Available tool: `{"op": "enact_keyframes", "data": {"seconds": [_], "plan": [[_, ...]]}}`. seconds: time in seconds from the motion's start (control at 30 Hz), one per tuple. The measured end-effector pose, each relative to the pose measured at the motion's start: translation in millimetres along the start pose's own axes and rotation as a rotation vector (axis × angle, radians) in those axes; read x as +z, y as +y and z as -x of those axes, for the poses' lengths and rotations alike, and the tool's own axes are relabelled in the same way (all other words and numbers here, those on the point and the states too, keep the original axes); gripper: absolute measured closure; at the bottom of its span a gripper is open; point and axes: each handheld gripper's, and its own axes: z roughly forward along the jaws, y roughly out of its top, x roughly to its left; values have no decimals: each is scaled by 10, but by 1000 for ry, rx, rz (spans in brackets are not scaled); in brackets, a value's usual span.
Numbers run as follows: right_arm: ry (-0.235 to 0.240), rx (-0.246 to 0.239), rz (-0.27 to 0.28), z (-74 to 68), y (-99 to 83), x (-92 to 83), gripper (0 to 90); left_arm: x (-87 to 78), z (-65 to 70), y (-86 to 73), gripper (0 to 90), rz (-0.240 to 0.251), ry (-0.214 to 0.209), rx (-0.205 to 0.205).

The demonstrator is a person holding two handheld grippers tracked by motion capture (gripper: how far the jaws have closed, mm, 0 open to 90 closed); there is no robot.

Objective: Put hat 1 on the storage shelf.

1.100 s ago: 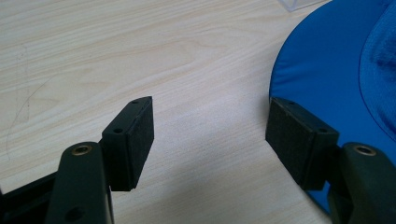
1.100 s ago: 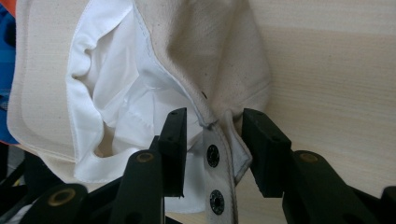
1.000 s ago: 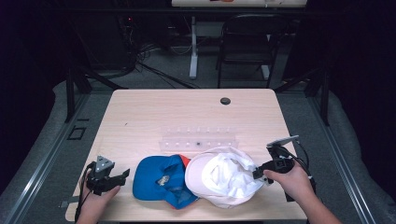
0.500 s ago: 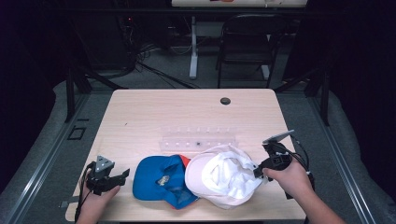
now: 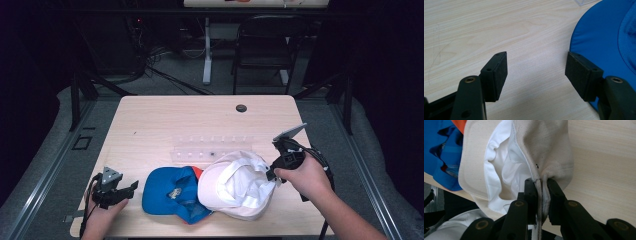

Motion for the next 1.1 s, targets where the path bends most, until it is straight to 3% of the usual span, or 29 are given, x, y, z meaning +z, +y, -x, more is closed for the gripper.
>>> {"op": "enact_keyframes", "data": {"seconds": [0.13, 0.17, 0.27, 0.4, 0.57, 0.67, 0.83, 0.87, 0.9, 1.07, 1.1], "plan": [[-13, -8, 0, -123, 37, -48, 804, -8, -3, 3, 347, 7, 6, 1], [-26, -36, -22, -204, 72, -98, 804, -11, -4, 5, 346, 14, 10, -8], [-23, -51, -24, -332, 114, -168, 805, -24, -20, 5, 347, 13, 15, -16], [-9, -60, -23, -466, 160, -257, 807, -18, -35, -5, 354, 17, 6, -35], [28, -60, -23, -562, 205, -333, 809, -19, -46, -8, 370, -12, -22, -47], [89, -30, -17, -583, 215, -370, 810, -14, -42, -14, 388, 2, -27, -56], [271, 19, -33, -506, 227, -439, 813, -18, -47, -17, 417, 15, -29, -64], [271, 19, -33, -506, 227, -439, 813, -18, -47, -17, 419, 15, -29, -64], [329, 34, -36, -465, 224, -451, 814, -21, -56, -19, 425, 18, -38, -66], [446, 86, -44, -356, 201, -434, 815, -25, -61, -25, 439, 38, -44, -76], [476, 115, -35, -343, 195, -421, 815, -34, -70, -22, 441, 30, -48, -69]]}}
